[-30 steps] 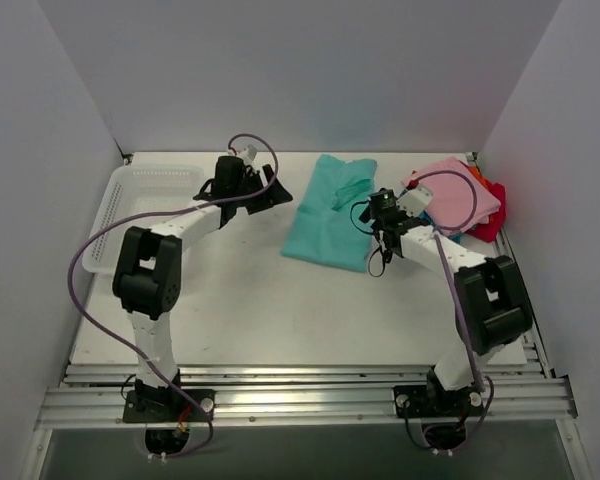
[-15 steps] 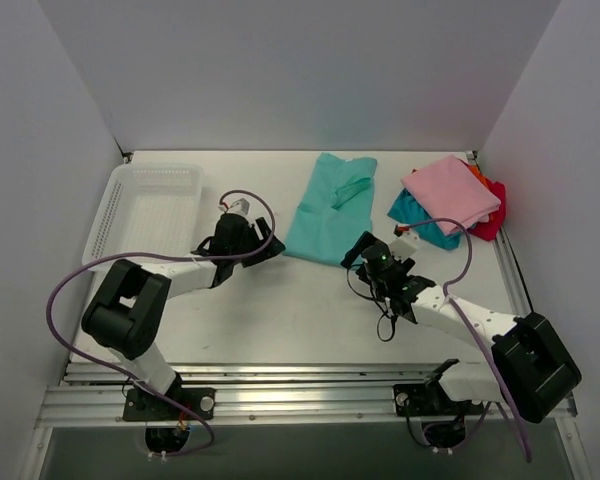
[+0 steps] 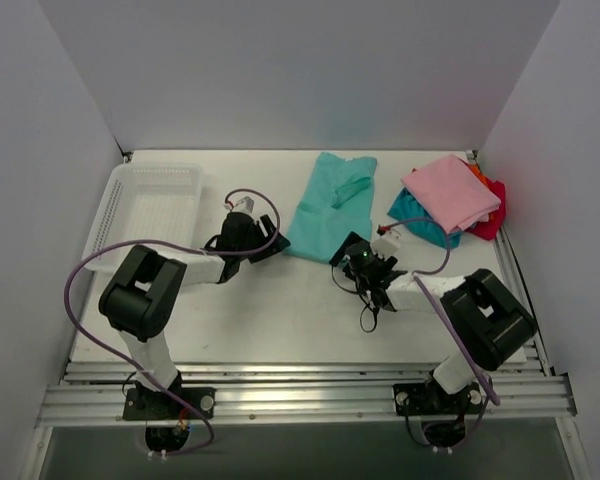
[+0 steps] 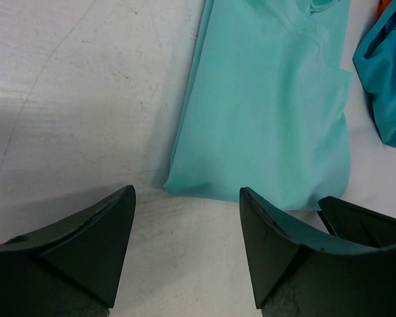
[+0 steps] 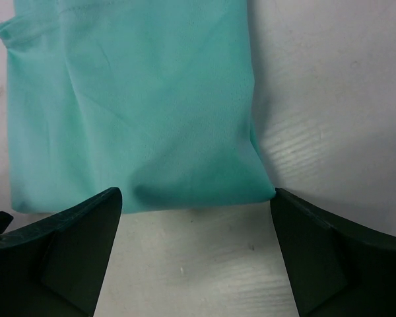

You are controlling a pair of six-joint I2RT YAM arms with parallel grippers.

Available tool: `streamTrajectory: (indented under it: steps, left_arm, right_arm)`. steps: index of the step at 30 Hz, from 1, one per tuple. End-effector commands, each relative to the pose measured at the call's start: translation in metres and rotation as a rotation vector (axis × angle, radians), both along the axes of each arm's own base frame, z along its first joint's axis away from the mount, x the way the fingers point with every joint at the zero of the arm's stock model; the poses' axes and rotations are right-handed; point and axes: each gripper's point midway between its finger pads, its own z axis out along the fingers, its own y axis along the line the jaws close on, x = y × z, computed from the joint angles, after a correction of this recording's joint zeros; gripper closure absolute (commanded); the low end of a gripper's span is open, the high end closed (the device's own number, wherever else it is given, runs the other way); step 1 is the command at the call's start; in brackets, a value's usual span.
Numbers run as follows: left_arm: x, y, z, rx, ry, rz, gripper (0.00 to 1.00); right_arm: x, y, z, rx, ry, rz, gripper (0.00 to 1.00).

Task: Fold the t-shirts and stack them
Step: Fold the tshirt

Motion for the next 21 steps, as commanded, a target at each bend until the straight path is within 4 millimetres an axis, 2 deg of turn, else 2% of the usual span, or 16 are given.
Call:
streamTrajectory:
  steps: [1,4,8,9,16,17,20,21]
  left_arm:
    - [0.022,-0.008,0.028,-0.045,-0.098,-0.004,0.27]
    - [0.025,-0.007,0.022,-0.047,-0.091,-0.002,0.28]
    - [0.028,-0.008,0.016,-0.054,-0.086,-0.005,0.29]
    - [0.028,-0.008,0.015,-0.055,-0.083,-0.006,0.29]
    - [0.037,-0.013,0.005,-0.067,-0.078,-0.008,0.33]
    - [0.038,-0.014,0.003,-0.069,-0.075,-0.007,0.34]
    - [0.042,-0.017,0.0,-0.077,-0.072,-0.01,0.38]
    - [0.043,-0.017,-0.002,-0.077,-0.07,-0.008,0.43]
  right_arm:
    - [-0.001,0.004,-0.016,0.007,0.043,0.0,0.09]
    - [0.003,0.001,-0.018,0.006,0.047,-0.008,0.12]
    - [0.005,-0.001,-0.022,0.006,0.055,-0.014,0.21]
    - [0.005,-0.002,-0.024,0.006,0.058,-0.015,0.28]
    - [0.004,-0.005,-0.033,0.002,0.081,-0.021,0.32]
    - [0.005,-0.006,-0.034,0.003,0.081,-0.023,0.4]
    - [0.004,-0.009,-0.036,0.0,0.089,-0.025,0.55]
    - [0.004,-0.01,-0.036,0.002,0.09,-0.026,0.63]
